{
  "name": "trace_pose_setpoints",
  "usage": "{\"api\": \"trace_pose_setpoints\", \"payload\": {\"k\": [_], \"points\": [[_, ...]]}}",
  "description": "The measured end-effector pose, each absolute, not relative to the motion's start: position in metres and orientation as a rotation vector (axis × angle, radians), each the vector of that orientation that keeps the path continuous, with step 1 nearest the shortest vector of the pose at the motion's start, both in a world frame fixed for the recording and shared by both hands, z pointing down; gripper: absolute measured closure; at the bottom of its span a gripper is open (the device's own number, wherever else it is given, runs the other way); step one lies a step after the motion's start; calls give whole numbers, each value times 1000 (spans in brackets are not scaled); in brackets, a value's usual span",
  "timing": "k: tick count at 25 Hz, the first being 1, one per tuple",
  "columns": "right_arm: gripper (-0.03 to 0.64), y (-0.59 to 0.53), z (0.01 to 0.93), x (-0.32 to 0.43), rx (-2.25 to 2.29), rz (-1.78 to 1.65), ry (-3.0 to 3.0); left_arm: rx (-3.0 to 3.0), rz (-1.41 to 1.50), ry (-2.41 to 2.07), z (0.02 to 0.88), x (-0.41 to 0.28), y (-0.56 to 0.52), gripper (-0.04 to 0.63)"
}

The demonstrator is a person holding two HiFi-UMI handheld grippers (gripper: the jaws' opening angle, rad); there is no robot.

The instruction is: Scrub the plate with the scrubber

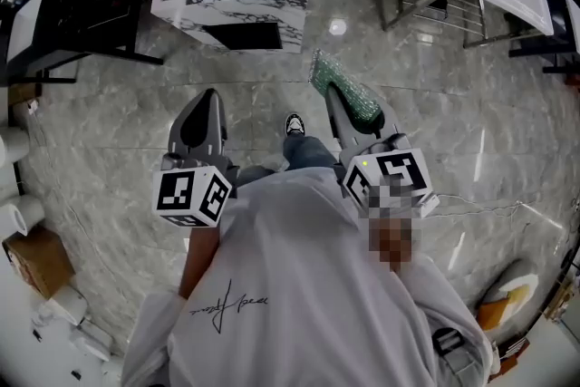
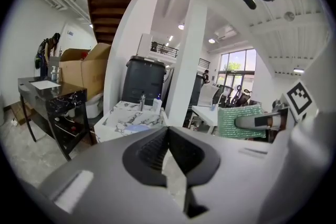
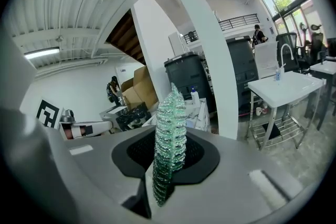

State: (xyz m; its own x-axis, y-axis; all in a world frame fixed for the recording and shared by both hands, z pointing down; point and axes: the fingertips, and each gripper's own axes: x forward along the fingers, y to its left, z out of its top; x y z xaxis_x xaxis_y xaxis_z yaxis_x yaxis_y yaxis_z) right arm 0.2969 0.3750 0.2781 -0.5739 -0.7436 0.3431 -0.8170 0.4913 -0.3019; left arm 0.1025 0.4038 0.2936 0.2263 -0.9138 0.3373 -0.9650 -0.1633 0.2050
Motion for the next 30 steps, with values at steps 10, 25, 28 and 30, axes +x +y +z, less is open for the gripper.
{"api": "trace_pose_setpoints", "payload": {"k": [10, 25, 28, 30], "points": [[555, 314, 315, 293, 1229, 718, -2457, 2108, 268, -1732, 303, 106, 346, 589], [555, 230, 322, 234, 1215, 686, -2414, 2164, 254, -1631, 322, 59, 239, 589], [555, 209, 320, 206, 1179, 675, -2408, 2174, 240, -1626, 319, 33, 211, 589], [555, 195, 315, 186, 1157, 662, -2409, 2192, 232, -1629, 316, 15, 193, 589]]}}
